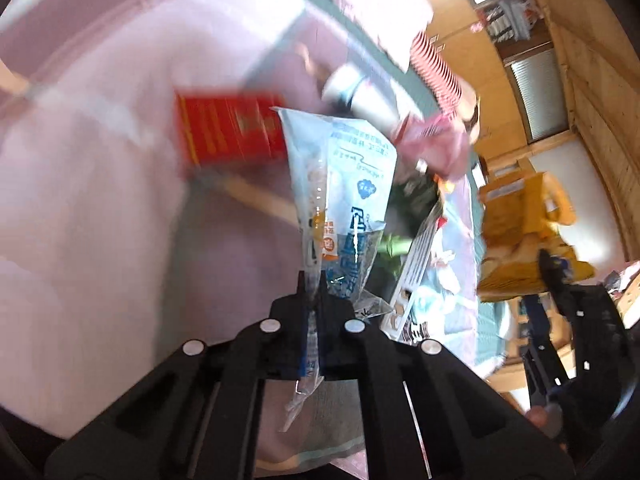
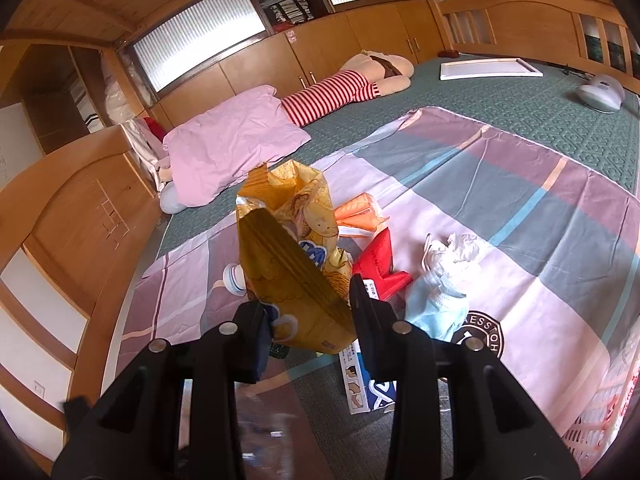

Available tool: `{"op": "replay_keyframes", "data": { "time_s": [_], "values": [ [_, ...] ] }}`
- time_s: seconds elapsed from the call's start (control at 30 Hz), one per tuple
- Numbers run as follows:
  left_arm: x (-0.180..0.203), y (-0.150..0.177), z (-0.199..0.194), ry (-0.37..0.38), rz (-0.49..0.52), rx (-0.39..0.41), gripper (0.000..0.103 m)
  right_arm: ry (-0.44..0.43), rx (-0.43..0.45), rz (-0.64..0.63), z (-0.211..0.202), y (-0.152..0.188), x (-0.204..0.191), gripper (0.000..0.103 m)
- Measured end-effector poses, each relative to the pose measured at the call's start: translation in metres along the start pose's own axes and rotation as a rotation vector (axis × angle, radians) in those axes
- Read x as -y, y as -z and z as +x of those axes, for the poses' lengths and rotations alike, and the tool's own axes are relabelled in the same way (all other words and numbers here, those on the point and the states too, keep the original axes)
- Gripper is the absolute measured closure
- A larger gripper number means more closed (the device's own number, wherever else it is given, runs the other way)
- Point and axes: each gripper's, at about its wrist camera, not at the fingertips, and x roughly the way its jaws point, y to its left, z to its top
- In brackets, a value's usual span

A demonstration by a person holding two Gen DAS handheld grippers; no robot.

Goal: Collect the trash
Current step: 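Lift the yellow chip bag with the right tool while the left tool grasps the clear plastic bag, then drop the yellow bag into the white bin with the right tool while the left tool drops the clear bag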

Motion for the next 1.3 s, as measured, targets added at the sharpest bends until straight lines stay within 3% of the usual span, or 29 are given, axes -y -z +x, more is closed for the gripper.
{"op": "replay_keyframes", "data": {
  "time_s": [0.17,0.4,0.53,0.7,0.8,0.87,0.93,1.07,1.17,1.3],
  "values": [
    [0.016,0.007,-0.058,-0.165,0.148,0.211,0.099,-0.029,-0.012,-0.029,0.002,0.002,-0.008,0.067],
    [0.021,0.013,-0.099,-0.367,0.214,0.389,0.099,-0.069,-0.049,-0.077,0.006,0.009,-0.023,0.067],
    [0.011,0.019,-0.125,-0.431,0.198,0.434,0.099,-0.094,-0.057,-0.125,0.004,0.015,-0.033,0.067],
    [0.007,0.022,-0.138,-0.44,0.208,0.462,0.099,-0.091,-0.004,-0.167,-0.017,0.018,-0.029,0.067],
    [0.016,0.027,-0.136,-0.346,0.243,0.432,0.099,-0.109,0.02,-0.123,-0.042,0.013,-0.002,0.067],
    [0.019,0.029,-0.131,-0.175,0.249,0.351,0.099,-0.107,0.02,-0.117,-0.066,0.008,0.02,0.067],
    [0.021,0.031,-0.12,0.006,0.233,0.231,0.099,-0.067,0.012,-0.159,-0.093,-0.003,0.044,0.067],
    [0.04,0.044,-0.111,0.168,0.303,0.123,0.099,0.073,-0.001,-0.162,-0.148,-0.024,0.116,0.067],
    [0.06,0.06,-0.108,0.317,0.352,0.033,0.099,0.204,-0.065,-0.14,-0.182,-0.023,0.174,0.067],
    [0.093,0.094,-0.096,0.396,0.464,-0.057,0.099,0.341,-0.248,-0.095,-0.201,0.0,0.236,0.065]
  ]
}}
